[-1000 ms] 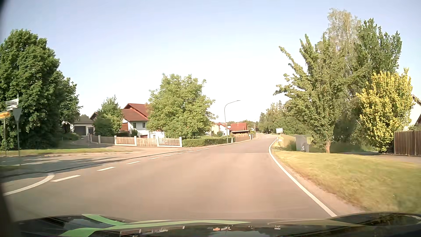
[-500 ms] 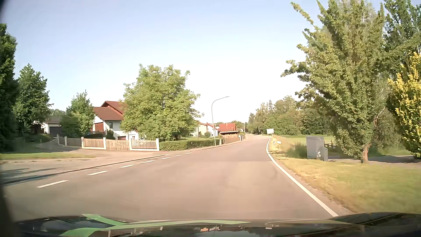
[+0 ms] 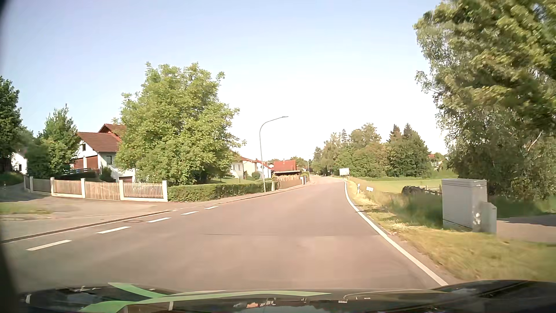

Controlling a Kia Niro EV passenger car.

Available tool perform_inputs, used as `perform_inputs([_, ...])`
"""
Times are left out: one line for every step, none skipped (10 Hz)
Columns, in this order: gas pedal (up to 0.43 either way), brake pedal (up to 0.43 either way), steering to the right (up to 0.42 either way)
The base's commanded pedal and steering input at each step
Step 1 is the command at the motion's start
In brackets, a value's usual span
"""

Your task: Follow the waypoints while adhering to traffic rules and regulations

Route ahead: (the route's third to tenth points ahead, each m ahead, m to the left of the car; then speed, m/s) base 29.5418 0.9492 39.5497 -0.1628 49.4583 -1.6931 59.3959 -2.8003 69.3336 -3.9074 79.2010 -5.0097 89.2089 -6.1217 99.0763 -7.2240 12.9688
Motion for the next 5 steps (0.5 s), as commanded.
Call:
perform_inputs([0.087,0.0,0.028])
perform_inputs([0.087,0.0,0.028])
perform_inputs([0.087,0.0,0.027])
perform_inputs([0.087,0.0,0.025])
perform_inputs([0.087,0.0,0.024])
